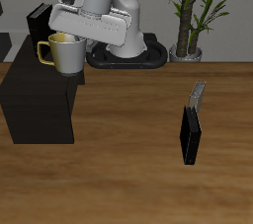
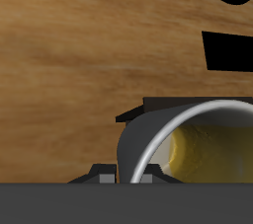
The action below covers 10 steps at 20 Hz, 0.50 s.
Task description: Place the right black book upright on top of the shelf and place the white-yellow mug on top of the shelf
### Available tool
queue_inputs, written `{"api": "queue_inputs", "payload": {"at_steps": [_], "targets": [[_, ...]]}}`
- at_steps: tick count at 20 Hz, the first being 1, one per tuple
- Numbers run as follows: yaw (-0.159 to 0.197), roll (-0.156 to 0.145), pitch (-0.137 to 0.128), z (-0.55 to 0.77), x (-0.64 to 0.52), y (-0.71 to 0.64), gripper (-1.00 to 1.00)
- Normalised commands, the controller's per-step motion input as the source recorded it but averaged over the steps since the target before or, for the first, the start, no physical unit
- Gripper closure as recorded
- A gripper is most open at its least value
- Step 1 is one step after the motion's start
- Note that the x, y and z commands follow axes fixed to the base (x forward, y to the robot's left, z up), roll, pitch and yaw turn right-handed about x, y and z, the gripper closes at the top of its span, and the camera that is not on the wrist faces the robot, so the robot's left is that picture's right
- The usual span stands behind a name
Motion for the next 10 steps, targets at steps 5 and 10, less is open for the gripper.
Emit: {"api": "queue_inputs", "payload": {"at_steps": [5,10], "targets": [[-0.011,-0.031,0.018,-0.07,0.04,-0.28,1.0],[-0.027,-0.056,0.009,-0.02,0.06,-0.31,1.0]]}}
